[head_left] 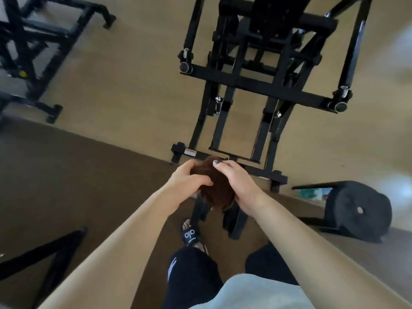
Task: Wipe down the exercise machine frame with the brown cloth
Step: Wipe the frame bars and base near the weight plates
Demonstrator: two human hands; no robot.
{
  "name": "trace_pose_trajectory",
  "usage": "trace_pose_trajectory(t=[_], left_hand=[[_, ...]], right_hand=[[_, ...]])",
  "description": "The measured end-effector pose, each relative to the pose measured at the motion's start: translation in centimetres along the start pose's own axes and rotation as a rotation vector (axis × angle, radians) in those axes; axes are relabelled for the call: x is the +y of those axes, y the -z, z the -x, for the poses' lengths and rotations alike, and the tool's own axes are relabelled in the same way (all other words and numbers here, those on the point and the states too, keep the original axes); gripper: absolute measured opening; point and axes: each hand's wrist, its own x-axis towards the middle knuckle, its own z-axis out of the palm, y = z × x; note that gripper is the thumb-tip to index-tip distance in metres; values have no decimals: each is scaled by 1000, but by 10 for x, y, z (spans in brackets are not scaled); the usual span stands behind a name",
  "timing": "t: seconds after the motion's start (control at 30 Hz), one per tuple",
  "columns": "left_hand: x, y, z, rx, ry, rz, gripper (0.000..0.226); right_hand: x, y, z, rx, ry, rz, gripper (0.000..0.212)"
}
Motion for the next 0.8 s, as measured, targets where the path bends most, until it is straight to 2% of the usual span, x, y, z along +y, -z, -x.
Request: trace_pose_trajectory(t=[0.2,0.3,0.5,0.67,0.8], left_hand=[[10,44,-6,-34,-12,-42,29],[14,54,-14,-14,7,-17,25],[18,62,-20,53,86,53,23],[23,74,-29,92,86,37,26],[32,93,-49,60,88,-23,23]], right_hand=[[-9,-42,0,38,15,-85,47],[-18,-50,-7,38,42,-59,39],[-24,-56,-14,10,65,-65,39],[-29,-66,-29,-16,71,-89,37],[-37,-76,-48,-13,54,-163,35]])
